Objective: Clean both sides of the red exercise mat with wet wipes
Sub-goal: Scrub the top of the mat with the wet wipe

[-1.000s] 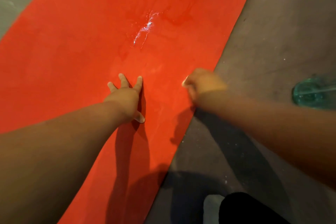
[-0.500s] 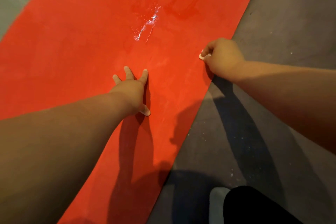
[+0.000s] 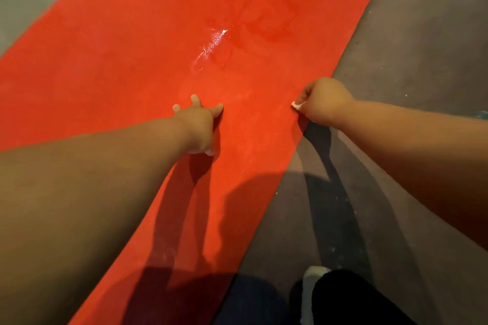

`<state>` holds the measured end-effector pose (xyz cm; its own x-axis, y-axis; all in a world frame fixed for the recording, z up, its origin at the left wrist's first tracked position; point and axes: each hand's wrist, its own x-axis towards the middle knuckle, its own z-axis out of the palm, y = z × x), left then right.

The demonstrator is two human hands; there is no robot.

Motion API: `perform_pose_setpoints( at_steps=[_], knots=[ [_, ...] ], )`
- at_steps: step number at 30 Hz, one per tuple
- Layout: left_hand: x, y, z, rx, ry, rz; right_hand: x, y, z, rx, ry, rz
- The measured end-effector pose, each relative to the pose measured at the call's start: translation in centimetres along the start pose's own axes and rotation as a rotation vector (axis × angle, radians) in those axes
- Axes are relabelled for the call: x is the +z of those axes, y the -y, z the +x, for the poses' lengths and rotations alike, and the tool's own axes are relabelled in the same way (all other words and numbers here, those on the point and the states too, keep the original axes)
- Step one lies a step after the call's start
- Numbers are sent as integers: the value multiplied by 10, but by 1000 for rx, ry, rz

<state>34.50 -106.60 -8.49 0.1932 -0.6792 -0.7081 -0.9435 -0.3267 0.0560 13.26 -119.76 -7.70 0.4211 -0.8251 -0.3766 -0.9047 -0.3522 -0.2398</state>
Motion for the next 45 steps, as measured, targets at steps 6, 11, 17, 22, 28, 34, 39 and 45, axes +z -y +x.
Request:
perform_pose_setpoints(
  at_steps=[6, 11, 17, 22, 28, 34, 39, 45],
  knots=[
    [12, 40, -21, 131, 33, 0, -33, 37, -48, -97, 142, 146],
    [4, 19, -28, 87, 37, -53, -99, 39, -92, -415, 217, -257],
    [-16, 16, 2, 2, 90, -36, -50, 13, 1, -256, 47, -40],
    [-13, 23, 11, -63, 149, -132, -5, 40, 76, -490, 167, -94],
    [-13, 26, 13, -102, 185, -156, -11, 51, 153, -355, -142, 75],
    [-16, 25, 11, -220, 148, -207, 30, 66, 60, -1048, 143, 22],
    [-16, 26, 12, -257, 81, -284, 31, 74, 109, -1173, 161, 3],
    [-3, 30, 9, -536, 10, -443, -5, 92, 199, -654, -88, 43]
  ],
)
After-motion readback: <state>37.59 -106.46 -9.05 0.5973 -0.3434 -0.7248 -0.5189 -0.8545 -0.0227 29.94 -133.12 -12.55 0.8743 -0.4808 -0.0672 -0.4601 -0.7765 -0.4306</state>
